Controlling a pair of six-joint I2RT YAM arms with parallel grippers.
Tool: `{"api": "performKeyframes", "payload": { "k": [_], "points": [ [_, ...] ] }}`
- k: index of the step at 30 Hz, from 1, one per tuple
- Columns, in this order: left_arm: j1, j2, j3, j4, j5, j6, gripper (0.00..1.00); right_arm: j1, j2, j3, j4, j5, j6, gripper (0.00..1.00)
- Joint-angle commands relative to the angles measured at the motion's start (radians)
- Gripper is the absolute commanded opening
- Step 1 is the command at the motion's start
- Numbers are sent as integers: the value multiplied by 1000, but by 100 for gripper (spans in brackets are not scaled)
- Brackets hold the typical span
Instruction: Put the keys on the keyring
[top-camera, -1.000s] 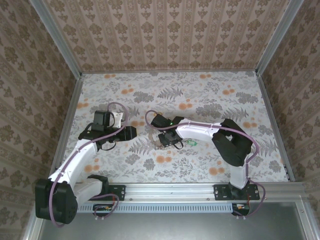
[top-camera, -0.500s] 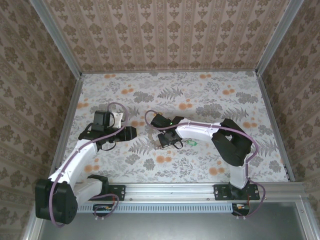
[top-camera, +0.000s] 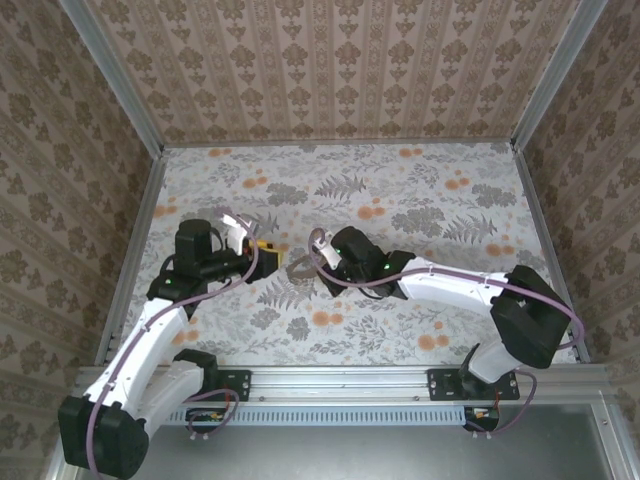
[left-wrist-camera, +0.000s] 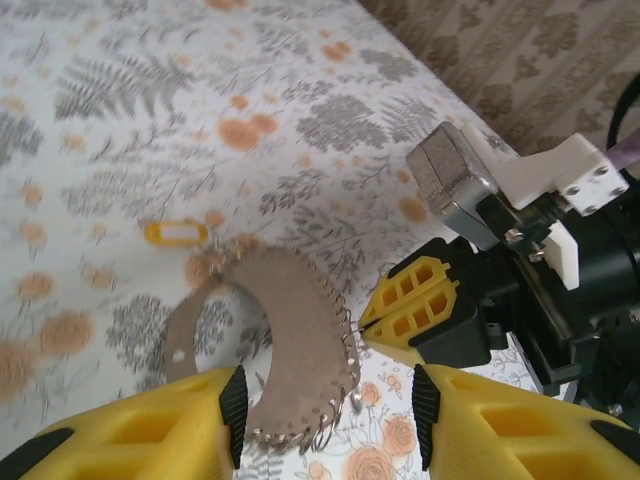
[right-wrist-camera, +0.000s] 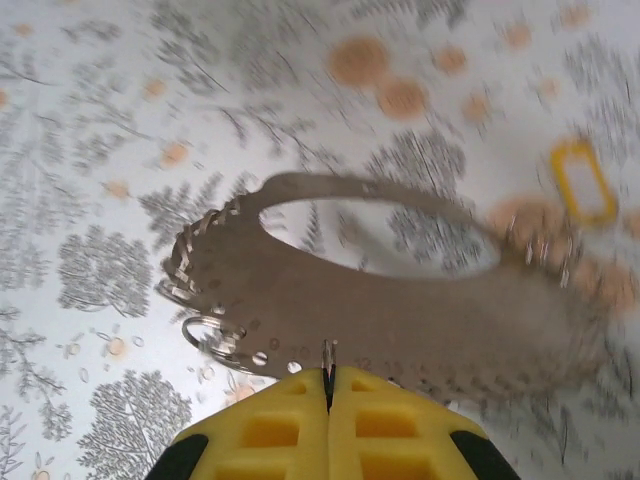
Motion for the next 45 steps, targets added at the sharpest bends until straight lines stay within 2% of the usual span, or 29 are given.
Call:
{"api": "performKeyframes", "payload": {
  "k": [1,4,7,12,16,27,34,39,45],
  "points": [
    [-18,-6,-1,63,96,154,49,-10,-56,-12,102,-85,-195,0],
    [-52,-9,-10,66,138,228,49,-41,-108,-54,170,-226,-258,0],
    [-69,-16,-23,95,151,246,49,-60,-178,-109,277,-333,-292,0],
    [-77,-53,-40,123,148,272,51,-84,-222,-115,313,-435,-272,0],
    [-101,-59,-33,96,138,344,51,-85,-238,-126,350,-535,-308,0],
    [-216,-46,-44,156,88,368,51,-85,-269,-172,487,-669,-353,0],
    [-233,-95,-55,130,166,458,49,-84,-298,-172,470,-685,-390,0],
    [-235,-150,-59,56,128,511,42,-86,-315,-177,470,-703,-391,0],
    [-249,-143,-58,122,133,478,36,-84,-310,-164,473,-717,-391,0]
  ]
}}
